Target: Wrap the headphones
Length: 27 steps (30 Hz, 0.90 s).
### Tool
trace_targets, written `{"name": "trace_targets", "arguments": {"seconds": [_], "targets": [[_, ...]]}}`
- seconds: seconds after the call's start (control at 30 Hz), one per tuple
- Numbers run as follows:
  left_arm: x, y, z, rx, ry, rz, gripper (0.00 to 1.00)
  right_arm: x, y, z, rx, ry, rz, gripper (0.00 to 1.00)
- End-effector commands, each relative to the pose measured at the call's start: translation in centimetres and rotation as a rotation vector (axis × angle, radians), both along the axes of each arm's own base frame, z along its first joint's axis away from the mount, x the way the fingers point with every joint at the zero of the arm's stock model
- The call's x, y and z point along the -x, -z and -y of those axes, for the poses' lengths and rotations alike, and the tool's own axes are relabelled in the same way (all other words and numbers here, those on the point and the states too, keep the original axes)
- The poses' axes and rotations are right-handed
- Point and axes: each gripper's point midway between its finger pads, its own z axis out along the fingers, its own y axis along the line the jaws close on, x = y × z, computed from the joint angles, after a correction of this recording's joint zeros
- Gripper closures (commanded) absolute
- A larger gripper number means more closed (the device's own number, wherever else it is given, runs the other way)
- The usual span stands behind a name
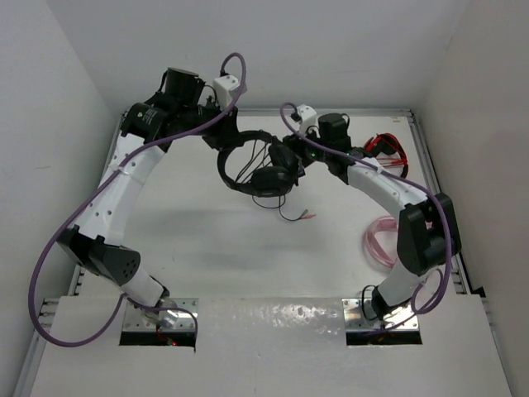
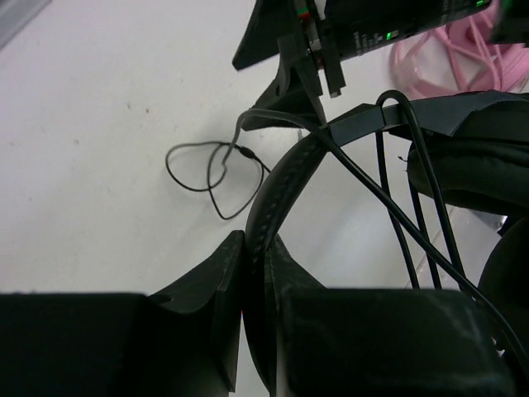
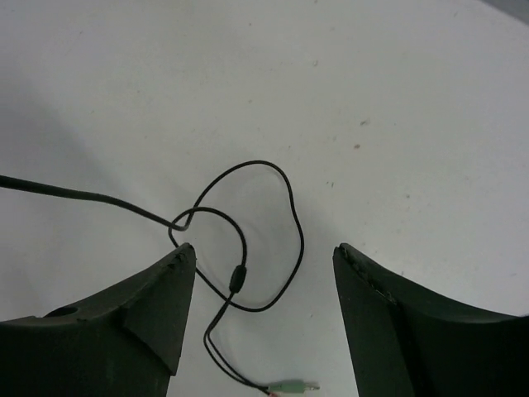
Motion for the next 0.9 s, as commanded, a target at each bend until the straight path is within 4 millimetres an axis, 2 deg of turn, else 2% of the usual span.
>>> {"name": "trace_targets", "arguments": {"seconds": [0.0,0.07,0.1,0.13,0.2,0.23,0.3,0.4,0.53,0.6,0.7,0.77,0.8,0.87], "targets": [[0.1,-4.0,0.4,0.082,-0.006,0.059,1.00,1.2,-0.8,-0.5,-0.165,-0.098,-0.061,0.32],[-0.7,-5.2,0.0,0.074,-0.037,0.105,1.00,1.7,-0.2,0.0,-0.187,-0.117,-0.074,0.30],[-1.0,-5.4,0.0,0.071,-0.044,0.116,1.00,2.6,1.6,0.3,-0.177,-0.115,-0.104,0.30],[-1.4,-6.1,-0.1,0.074,-0.052,0.140,1.00,2.6,1.8,0.4,-0.177,-0.117,-0.085,0.30],[-1.7,-6.9,-0.1,0.083,-0.056,0.160,1.00,3.7,3.9,0.3,-0.193,-0.129,-0.133,0.30],[-1.6,-7.1,0.1,0.090,-0.053,0.161,1.00,3.6,3.8,-0.2,-0.225,-0.136,-0.130,0.30],[-1.8,-7.1,0.2,0.094,-0.053,0.159,1.00,4.2,4.3,-0.8,-0.287,-0.122,-0.201,0.32],[-2.0,-6.8,0.4,0.100,-0.056,0.142,1.00,4.7,4.3,-1.9,-0.348,-0.131,-0.209,0.35],[-2.4,-6.3,0.3,0.096,-0.074,0.132,1.00,6.7,5.5,-3.0,-0.321,-0.162,-0.231,0.35],[-2.6,-6.3,0.3,0.094,-0.082,0.134,1.00,8.0,7.1,-3.6,-0.275,-0.174,-0.255,0.35],[-2.8,-6.4,0.2,0.093,-0.086,0.138,1.00,7.4,9.3,-3.3,-0.200,-0.100,-0.263,0.37],[-2.9,-6.6,0.1,0.094,-0.092,0.143,1.00,6.6,9.8,-3.8,-0.222,-0.080,-0.264,0.42],[-2.9,-6.8,0.0,0.097,-0.098,0.144,1.00,6.2,9.4,-4.4,-0.255,-0.080,-0.266,0.47],[-3.2,-7.0,-0.2,0.102,-0.107,0.148,1.00,5.3,10.3,-5.2,-0.259,-0.065,-0.299,0.57]]}}
